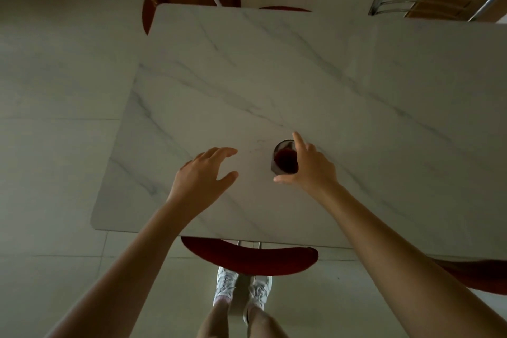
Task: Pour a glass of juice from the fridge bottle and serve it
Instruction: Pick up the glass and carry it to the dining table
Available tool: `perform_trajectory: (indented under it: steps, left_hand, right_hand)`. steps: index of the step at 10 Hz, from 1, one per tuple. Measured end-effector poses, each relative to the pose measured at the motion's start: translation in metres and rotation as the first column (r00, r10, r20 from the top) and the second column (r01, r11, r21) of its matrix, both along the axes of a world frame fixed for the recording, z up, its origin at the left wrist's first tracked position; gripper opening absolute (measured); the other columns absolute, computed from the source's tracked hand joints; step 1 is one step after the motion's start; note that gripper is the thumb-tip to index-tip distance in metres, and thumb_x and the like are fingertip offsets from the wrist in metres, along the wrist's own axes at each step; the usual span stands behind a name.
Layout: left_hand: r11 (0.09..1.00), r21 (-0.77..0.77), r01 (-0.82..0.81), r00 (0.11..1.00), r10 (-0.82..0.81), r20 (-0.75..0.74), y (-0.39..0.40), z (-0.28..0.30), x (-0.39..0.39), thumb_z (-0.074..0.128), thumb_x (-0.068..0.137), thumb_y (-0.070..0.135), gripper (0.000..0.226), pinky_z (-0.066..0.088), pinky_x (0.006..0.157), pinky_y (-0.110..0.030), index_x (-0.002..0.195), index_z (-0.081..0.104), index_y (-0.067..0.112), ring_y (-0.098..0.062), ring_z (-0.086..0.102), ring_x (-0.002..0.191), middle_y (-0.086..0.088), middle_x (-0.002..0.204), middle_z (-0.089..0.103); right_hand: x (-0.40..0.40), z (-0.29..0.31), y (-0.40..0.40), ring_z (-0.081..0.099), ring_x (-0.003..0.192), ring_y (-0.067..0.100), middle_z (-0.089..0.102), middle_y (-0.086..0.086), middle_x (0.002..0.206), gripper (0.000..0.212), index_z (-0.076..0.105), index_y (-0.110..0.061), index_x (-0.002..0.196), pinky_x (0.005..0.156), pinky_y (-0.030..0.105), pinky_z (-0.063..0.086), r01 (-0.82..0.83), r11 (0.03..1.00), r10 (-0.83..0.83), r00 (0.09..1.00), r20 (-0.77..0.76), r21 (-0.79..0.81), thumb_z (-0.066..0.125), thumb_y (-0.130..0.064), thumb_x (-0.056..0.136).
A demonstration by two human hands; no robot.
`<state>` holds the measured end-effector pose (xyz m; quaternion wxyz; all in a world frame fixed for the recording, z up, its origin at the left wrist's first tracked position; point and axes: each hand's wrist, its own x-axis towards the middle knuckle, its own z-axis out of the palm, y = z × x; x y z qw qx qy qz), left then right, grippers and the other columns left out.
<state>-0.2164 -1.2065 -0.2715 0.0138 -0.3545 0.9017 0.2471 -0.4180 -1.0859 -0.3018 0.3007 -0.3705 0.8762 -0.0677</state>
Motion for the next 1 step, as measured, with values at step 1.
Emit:
perform_trajectory:
  steps: [1]
  left_hand:
    - [0.999,-0.036,0.000,0.999,-0.002,-0.044,0.0000,0.0189,0.0012,0.056,0.089,0.046,0.044,0.045,0.084,-0.031,0.131,0.046,0.037,-0.009,0.055,0.113,0.014,0.130,0.057]
  right_hand:
    - [-0.0052,0.0248,0.0060,0.045,0.122,0.029,0.041,0.007,0.138,0.104,0.020,-0.027,0.143,0.087,0.039,0.041,0.015,0.995,-0.016,1.000,-0.011,-0.098,0.074,-0.059,0.060]
